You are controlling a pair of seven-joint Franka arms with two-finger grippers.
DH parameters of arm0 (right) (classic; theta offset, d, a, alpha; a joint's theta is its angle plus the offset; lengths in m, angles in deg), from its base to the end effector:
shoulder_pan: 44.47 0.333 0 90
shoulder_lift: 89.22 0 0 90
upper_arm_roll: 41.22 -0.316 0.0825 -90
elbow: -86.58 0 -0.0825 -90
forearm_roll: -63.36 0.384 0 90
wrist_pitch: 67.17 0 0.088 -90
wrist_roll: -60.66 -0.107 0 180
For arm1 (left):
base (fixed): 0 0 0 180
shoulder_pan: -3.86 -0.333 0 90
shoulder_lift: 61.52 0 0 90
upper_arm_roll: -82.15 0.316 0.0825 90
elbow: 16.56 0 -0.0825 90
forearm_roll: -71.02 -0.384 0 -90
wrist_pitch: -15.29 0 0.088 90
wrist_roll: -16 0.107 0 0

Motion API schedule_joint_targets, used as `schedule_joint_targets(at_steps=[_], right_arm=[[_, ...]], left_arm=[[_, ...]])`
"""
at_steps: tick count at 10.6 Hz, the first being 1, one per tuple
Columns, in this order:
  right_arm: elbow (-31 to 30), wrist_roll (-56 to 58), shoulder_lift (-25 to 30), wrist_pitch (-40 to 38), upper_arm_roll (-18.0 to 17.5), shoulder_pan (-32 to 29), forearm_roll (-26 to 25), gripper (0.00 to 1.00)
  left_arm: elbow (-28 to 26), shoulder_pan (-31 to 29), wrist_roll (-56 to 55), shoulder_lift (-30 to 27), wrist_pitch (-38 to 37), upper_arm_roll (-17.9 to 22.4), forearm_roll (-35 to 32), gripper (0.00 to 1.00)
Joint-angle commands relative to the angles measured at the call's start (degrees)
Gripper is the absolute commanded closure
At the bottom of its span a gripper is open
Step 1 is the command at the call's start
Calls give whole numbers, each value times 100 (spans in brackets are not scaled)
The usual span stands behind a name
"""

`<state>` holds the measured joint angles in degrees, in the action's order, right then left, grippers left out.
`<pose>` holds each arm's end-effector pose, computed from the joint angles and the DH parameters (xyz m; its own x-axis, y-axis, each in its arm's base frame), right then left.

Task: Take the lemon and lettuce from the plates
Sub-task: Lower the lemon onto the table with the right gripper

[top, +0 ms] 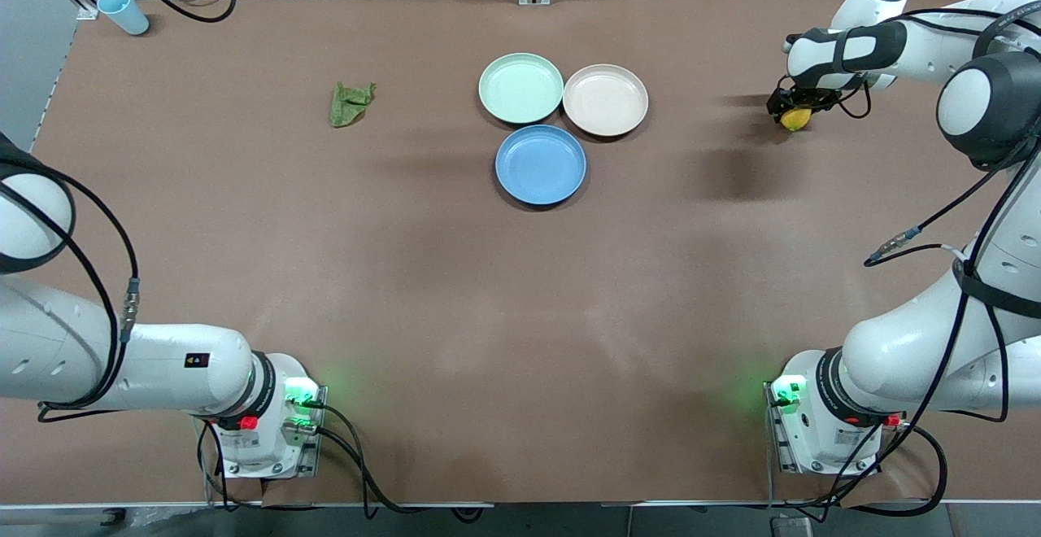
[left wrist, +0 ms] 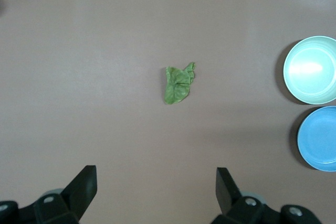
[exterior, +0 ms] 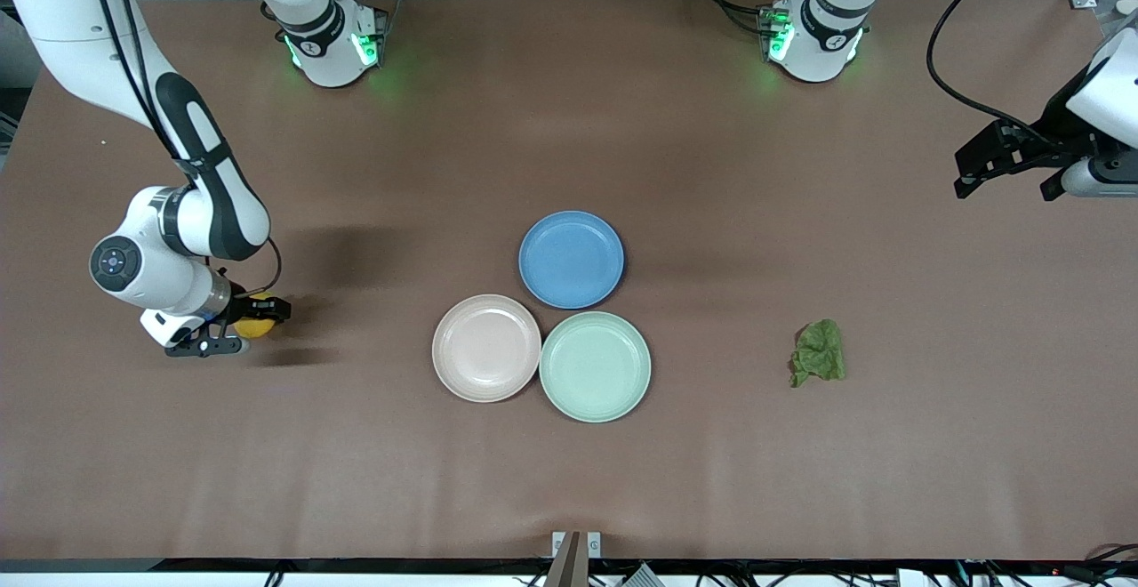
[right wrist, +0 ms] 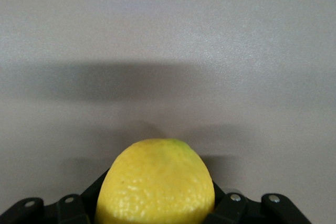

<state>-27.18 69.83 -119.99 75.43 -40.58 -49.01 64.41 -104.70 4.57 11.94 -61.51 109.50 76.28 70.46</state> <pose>0.6044 -0.0548 0.1876 0.9979 0.0565 -0.0324 0.0562 -0.9984 -0.0102 0.5589 -0.0635 0.6467 0.9934 -0.0440 0.1060 -0.0440 -0.9990 -0.0023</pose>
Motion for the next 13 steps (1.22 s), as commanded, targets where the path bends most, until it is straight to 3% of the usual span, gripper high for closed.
schedule_joint_targets(at_steps=[1, 4, 6, 7, 10, 13], right_arm=[[-67, 49, -113, 294, -73, -170, -70, 36], [-50, 41, -210, 365, -73, -196, -8, 35], [-32, 23, -219, 383, -73, -196, -8, 20], [-14, -12, -219, 365, -82, -179, 0, 0], [99, -12, -184, 190, -82, -126, 0, 0], [495, -30, -123, -618, -82, -117, 9, 0]], left_arm=[[26, -27, 55, -1, -113, -37, -76, 0], [17, -35, 64, 34, -113, -63, -76, 0], [25, -27, 38, 78, -104, -46, -67, 0], [25, -44, 63, 70, -113, -45, -67, 0], [43, -44, 64, 96, -104, -10, -76, 0], [34, -70, 64, 96, -87, -2, -85, 0]])
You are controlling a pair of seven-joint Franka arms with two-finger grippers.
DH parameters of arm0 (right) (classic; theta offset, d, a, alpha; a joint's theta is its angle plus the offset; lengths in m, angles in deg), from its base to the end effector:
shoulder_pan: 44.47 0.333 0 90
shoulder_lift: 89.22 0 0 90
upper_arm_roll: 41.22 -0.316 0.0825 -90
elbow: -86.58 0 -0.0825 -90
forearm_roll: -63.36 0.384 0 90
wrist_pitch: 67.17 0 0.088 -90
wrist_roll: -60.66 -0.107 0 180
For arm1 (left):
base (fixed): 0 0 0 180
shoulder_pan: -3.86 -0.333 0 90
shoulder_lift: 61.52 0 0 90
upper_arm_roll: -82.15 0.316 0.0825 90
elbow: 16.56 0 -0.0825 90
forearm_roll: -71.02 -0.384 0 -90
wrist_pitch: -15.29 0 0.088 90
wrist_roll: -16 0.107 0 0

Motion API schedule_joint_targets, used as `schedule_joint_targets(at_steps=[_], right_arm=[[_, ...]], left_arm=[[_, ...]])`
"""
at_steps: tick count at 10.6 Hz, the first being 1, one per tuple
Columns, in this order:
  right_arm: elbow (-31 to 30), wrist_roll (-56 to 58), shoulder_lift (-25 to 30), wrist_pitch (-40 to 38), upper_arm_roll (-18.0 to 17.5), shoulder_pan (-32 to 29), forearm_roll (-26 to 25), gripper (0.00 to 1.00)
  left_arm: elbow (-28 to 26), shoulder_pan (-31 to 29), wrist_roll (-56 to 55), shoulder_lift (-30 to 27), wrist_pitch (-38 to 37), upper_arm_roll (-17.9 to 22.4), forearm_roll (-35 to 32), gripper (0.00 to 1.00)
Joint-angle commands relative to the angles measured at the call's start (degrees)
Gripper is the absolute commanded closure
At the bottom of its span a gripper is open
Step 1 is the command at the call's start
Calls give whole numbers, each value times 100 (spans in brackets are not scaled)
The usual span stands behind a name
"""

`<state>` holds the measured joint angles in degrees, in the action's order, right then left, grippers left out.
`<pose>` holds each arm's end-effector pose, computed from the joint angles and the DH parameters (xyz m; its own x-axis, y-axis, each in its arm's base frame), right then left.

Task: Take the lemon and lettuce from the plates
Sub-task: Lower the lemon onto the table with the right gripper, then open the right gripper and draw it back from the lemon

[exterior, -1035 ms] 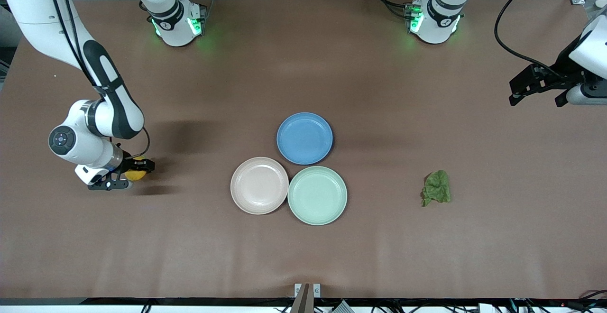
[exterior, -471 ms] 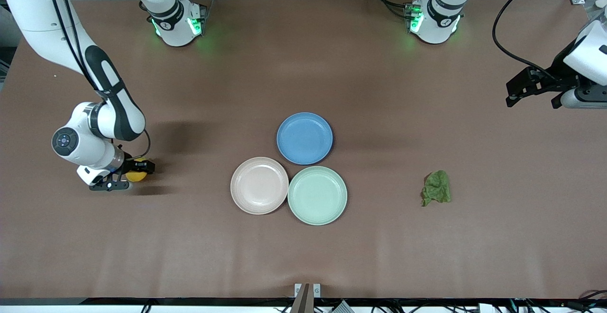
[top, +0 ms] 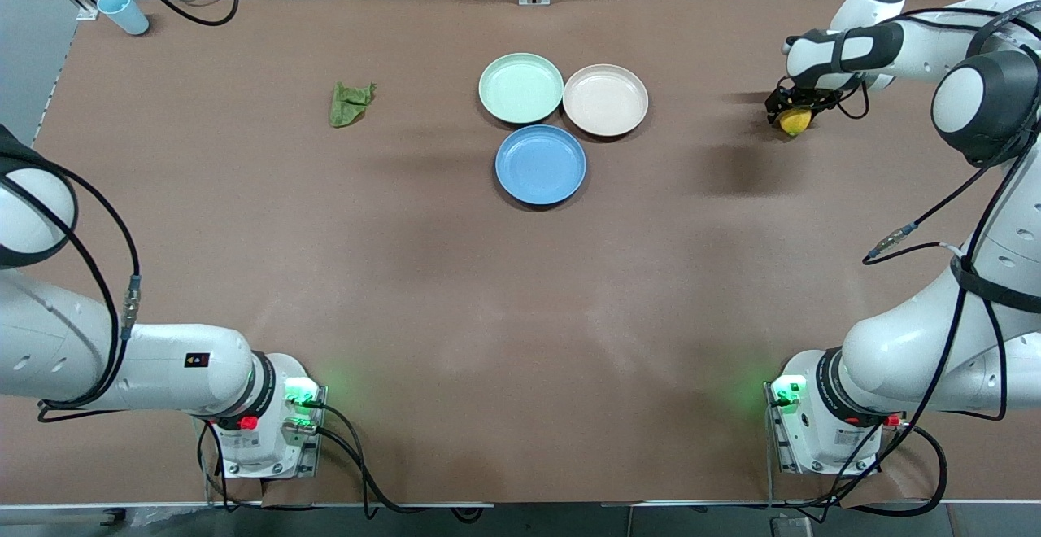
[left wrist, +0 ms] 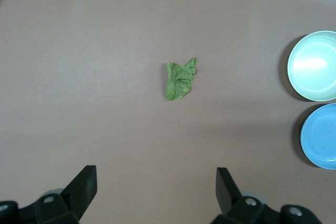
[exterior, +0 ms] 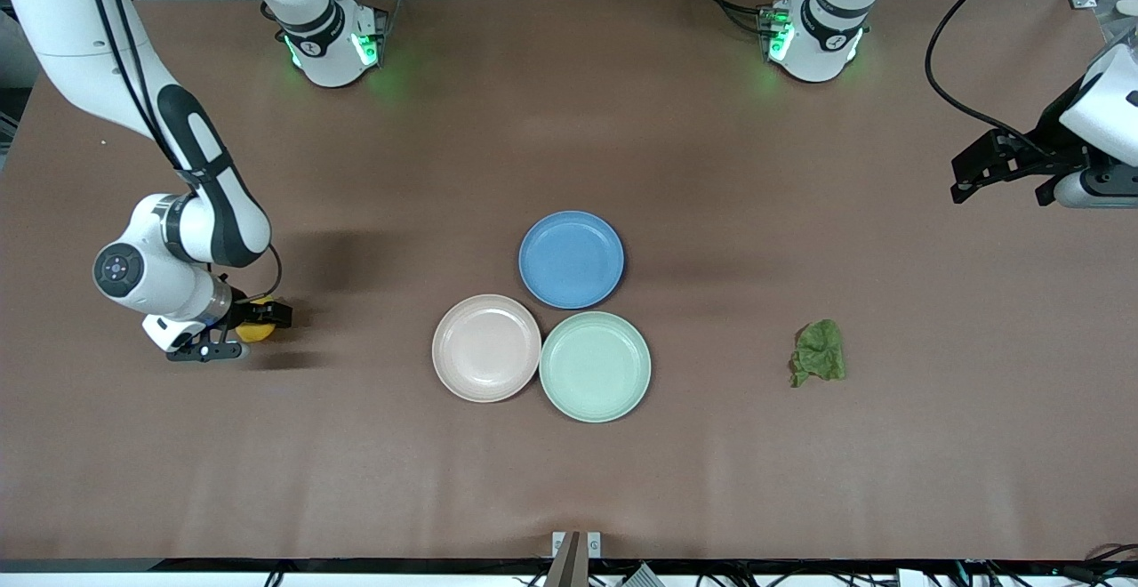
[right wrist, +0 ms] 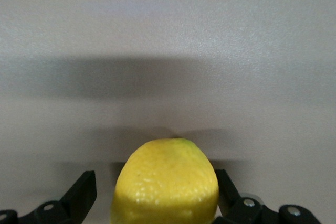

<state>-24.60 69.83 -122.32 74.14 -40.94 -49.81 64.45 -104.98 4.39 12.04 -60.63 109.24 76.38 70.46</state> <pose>0.6122 -0.0602 0.1777 0.9976 0.0479 -0.0498 0.0471 -0.9988 -0.0166 0.5635 -0.0607 0.6353 0.9958 -0.0410 0.0813 -0.0409 -0.9992 -0.0026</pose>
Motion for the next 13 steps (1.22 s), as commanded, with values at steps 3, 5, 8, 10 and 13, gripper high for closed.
schedule_joint_targets(at_steps=[3, 5, 8, 10, 13], right_arm=[[483, -47, 295, -998, -46, -37, 5, 0], [790, -64, 488, -1630, -37, 15, 5, 0], [1081, -64, 787, -2221, -20, 24, -21, 0], [1082, -73, 1103, -2502, -11, 42, -39, 0], [1090, -633, 1744, -3335, -11, 182, -74, 0]], left_arm=[[53, -123, 54, 8, -70, -12, -155, 0], [61, -97, 1, 8, -70, -20, -155, 0], [53, -105, 27, -36, -87, -56, -190, 0], [61, -114, 36, -45, -87, -56, -278, 0], [105, -114, 71, -54, -87, -30, -278, 0]])
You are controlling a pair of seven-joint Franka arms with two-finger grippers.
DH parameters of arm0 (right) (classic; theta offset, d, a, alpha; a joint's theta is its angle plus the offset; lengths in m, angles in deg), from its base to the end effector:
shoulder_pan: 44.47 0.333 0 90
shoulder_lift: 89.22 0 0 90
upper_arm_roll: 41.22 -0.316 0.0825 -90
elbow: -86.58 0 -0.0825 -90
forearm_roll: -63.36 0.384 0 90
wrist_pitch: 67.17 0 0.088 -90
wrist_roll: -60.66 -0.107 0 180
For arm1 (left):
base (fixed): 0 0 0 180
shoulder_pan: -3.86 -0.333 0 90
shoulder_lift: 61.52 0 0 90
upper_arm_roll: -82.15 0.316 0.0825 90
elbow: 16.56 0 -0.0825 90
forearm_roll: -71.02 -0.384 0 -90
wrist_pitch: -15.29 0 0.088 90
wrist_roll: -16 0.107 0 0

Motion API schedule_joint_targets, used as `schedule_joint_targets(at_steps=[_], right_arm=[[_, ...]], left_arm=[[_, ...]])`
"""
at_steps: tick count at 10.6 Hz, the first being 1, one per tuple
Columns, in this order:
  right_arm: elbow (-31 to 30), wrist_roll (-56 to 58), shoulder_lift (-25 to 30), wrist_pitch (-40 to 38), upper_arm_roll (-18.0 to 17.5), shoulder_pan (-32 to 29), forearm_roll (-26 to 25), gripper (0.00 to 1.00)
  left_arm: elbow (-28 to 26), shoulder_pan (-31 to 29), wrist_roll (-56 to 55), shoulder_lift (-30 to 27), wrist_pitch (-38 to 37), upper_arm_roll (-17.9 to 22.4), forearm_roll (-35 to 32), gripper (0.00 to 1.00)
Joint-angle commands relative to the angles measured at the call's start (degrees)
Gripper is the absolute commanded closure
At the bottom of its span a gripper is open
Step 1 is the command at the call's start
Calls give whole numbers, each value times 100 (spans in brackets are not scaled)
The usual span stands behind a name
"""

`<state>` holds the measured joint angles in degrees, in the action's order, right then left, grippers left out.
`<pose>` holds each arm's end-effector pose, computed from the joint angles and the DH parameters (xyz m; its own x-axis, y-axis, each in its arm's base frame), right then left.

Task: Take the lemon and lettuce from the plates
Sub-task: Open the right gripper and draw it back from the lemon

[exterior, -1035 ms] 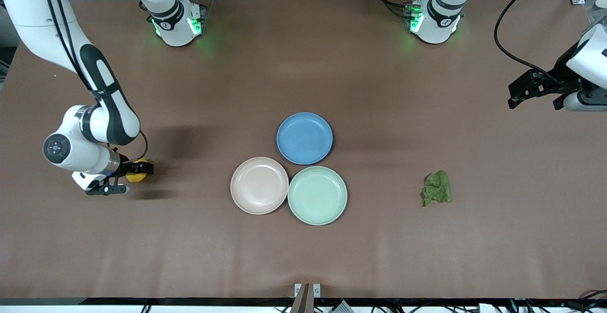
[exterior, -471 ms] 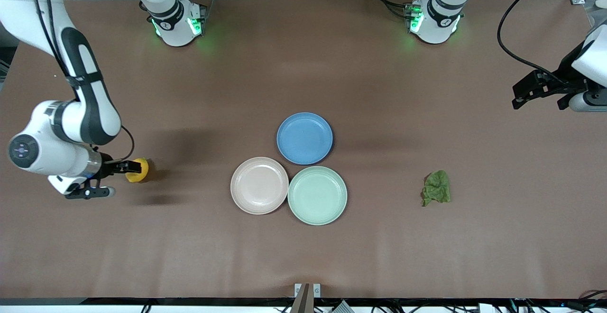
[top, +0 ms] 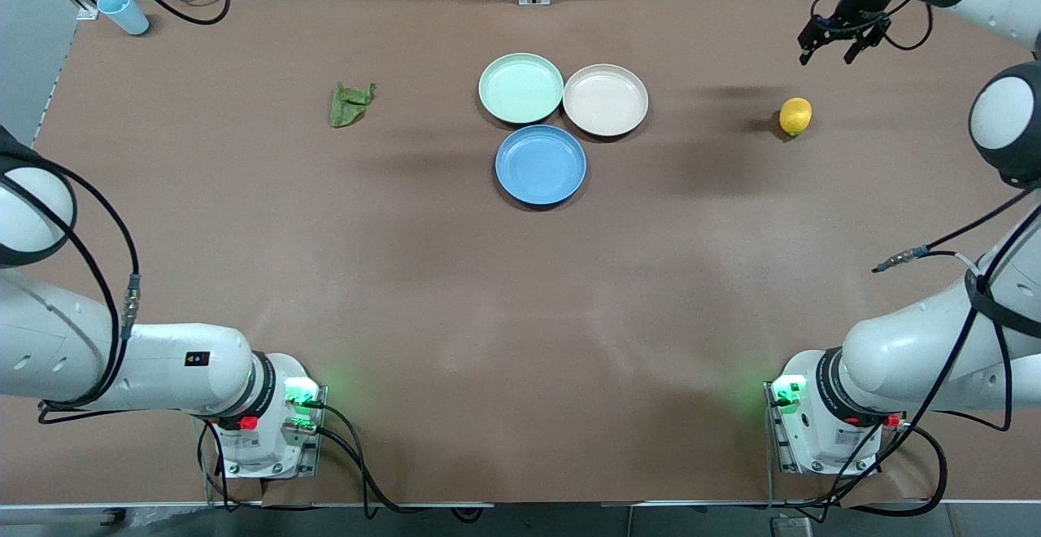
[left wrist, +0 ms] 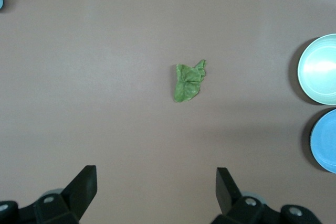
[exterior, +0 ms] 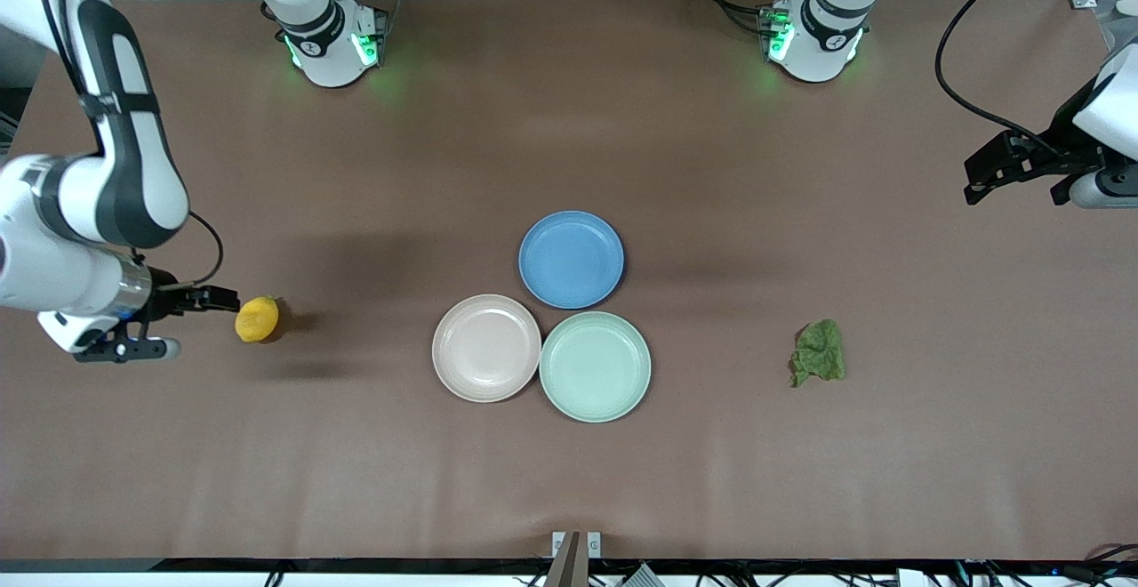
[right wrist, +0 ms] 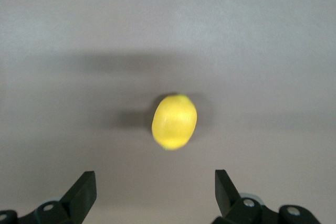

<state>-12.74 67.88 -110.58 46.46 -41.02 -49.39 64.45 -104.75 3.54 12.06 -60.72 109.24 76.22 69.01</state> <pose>0.6361 -0.0556 0.3553 0.9923 0.0297 -0.1199 0.0263 -0.9992 -0.0304 0.5640 -0.0514 0.6382 0.9956 -0.0311 0.0886 -0.0287 -0.9992 -0.0276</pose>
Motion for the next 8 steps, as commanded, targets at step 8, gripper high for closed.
schedule_joint_targets(at_steps=[8], right_arm=[[817, -608, 1758, -2827, 172, 465, -91, 0]], left_arm=[[206, -56, 43, -45, -298, 13, -63, 0]])
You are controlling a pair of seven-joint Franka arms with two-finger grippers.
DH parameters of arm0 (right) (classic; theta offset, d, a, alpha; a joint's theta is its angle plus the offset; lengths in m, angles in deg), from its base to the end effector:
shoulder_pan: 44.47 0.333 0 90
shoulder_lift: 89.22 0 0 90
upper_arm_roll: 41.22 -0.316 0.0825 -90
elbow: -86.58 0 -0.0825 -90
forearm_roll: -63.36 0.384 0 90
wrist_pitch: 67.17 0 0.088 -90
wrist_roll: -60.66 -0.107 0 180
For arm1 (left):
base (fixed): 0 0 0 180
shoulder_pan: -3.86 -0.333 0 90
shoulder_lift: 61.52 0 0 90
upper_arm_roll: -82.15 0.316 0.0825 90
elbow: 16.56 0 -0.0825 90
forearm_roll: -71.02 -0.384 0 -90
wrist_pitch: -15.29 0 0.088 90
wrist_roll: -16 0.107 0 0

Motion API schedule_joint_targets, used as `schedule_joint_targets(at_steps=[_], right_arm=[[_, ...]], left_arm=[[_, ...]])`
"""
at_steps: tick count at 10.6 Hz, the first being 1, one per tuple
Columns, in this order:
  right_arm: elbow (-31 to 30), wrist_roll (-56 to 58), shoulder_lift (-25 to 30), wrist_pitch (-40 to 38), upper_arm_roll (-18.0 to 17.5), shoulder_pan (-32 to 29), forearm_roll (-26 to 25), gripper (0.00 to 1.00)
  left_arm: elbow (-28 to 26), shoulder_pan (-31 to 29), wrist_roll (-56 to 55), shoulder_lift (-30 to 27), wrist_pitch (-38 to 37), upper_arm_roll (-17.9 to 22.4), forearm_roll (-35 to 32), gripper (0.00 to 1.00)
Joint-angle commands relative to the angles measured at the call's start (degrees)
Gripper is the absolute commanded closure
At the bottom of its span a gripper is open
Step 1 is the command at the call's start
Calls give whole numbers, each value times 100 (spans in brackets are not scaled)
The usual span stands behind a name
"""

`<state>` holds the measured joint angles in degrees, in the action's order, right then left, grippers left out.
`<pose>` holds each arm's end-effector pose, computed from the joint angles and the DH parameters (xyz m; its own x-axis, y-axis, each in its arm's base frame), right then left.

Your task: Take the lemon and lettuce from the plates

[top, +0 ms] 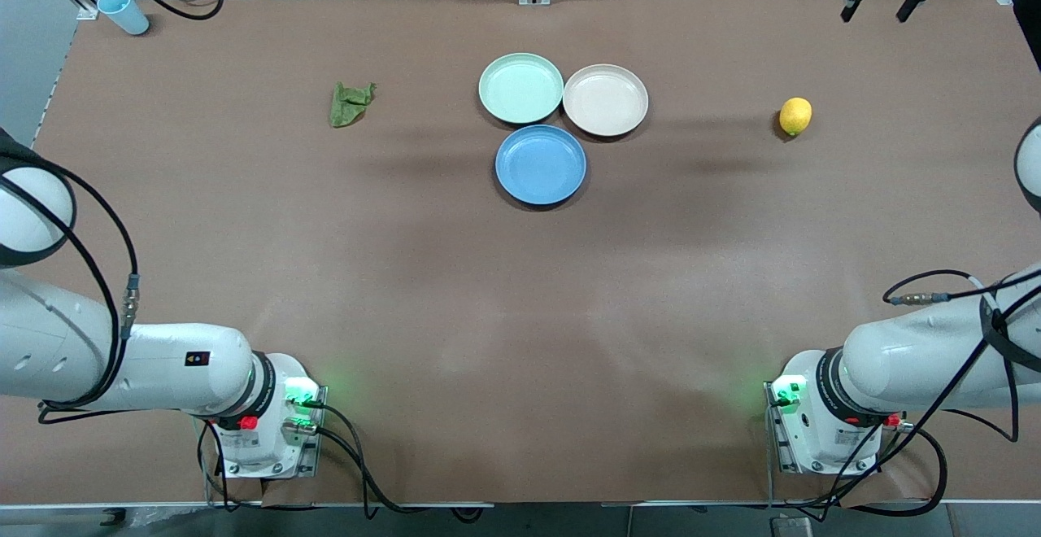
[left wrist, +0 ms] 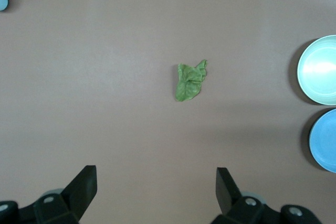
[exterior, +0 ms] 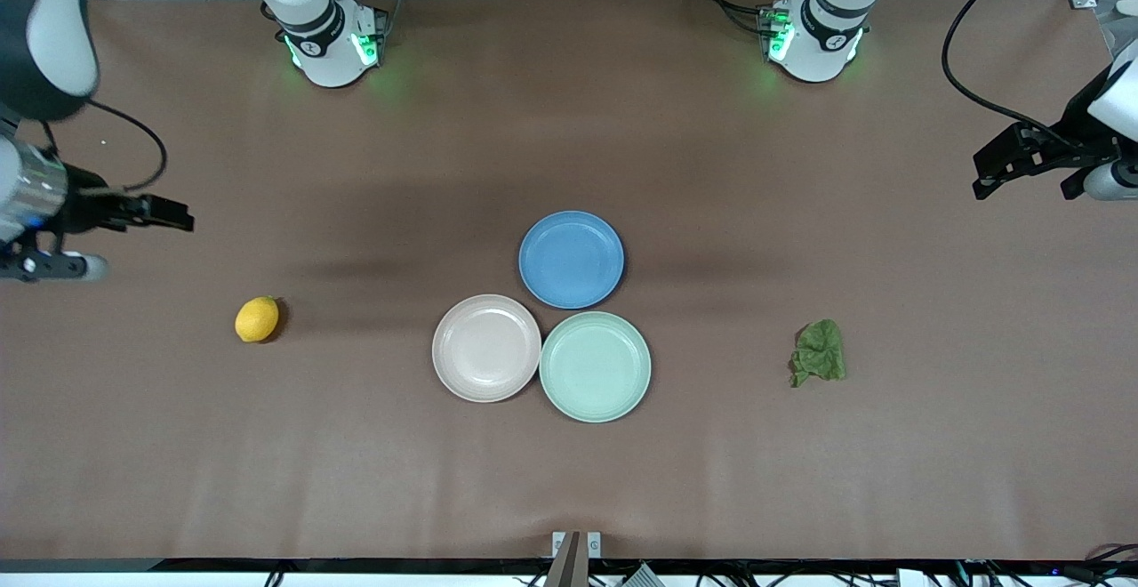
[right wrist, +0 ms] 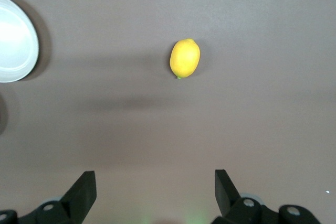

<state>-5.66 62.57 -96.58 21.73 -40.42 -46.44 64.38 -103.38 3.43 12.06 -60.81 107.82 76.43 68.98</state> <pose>0.5807 -0.0257 0.5317 0.9826 -0.0141 -0.1850 -0.0184 -0.9996 -0.0219 0.5614 -0.0479 0.6481 0.9957 -0.0247 0.0893 -0.0222 -0.9994 -0.0283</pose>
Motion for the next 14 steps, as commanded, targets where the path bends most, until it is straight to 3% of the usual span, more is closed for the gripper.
schedule_joint_targets(at_steps=[1, 5, 8, 14], right_arm=[[223, -42, 384, -469, 113, 188, -84, 0], [242, -15, 771, -732, 200, 355, -84, 0], [347, 3, 789, -822, 455, 513, -84, 0], [488, -6, 666, -462, 482, 575, -67, 0]], left_arm=[[69, -44, 43, -35, -156, -25, -51, 0], [69, -44, 43, -35, -191, -52, -51, 0], [69, -18, -27, -35, -191, -69, -42, 0], [69, -27, 52, -18, -191, -78, -51, 0]])
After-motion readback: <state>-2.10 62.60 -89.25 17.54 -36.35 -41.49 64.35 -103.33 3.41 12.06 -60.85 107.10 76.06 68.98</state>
